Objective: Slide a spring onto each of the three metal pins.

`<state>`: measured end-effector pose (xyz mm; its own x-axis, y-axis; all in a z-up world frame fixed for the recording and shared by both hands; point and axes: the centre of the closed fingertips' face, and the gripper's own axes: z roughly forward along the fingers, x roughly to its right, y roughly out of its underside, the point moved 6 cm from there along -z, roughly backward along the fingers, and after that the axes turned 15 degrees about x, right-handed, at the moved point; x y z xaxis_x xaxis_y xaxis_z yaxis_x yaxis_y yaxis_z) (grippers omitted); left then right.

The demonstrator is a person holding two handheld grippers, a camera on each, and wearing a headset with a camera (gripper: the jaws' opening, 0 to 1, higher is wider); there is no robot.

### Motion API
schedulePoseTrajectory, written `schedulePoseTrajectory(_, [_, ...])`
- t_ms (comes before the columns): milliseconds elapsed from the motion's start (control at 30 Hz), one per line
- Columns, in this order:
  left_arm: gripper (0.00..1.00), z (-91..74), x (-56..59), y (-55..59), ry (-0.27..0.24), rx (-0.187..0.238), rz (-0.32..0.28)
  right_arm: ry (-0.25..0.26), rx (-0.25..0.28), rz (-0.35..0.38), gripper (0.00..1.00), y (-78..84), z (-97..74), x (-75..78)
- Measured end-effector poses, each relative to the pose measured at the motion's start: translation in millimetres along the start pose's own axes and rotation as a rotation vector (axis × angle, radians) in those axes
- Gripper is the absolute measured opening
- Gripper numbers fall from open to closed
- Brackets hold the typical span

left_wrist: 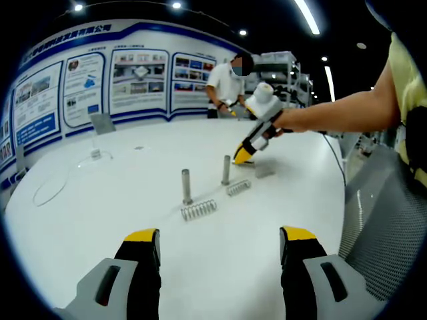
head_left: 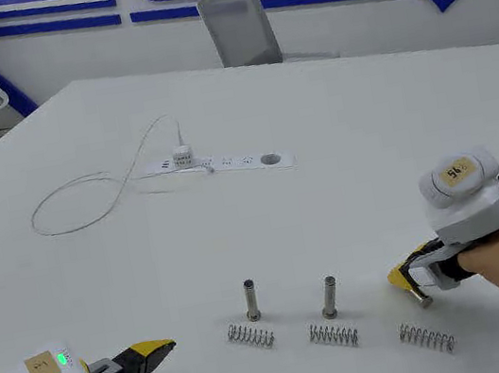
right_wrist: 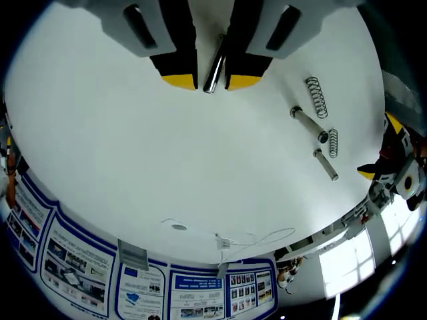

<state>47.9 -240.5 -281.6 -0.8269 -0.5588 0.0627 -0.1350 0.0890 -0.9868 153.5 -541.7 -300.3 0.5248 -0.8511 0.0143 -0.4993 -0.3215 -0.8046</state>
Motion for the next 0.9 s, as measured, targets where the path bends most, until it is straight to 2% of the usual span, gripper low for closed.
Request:
schedulePoseTrajectory(400, [0.74, -1.1, -2.1, 1.2, 0.0, -0.004, -0.001, 0.01, -0.036, -0.004, 0.14, 1.8, 4.0, 0.6])
schedulePoseTrajectory(900, [0.74, -1.2, -1.5, 1.6, 0.004, -0.007, -0.004, 0.009, -0.048, 0.014, 0.12, 1.0, 4.4, 0.4])
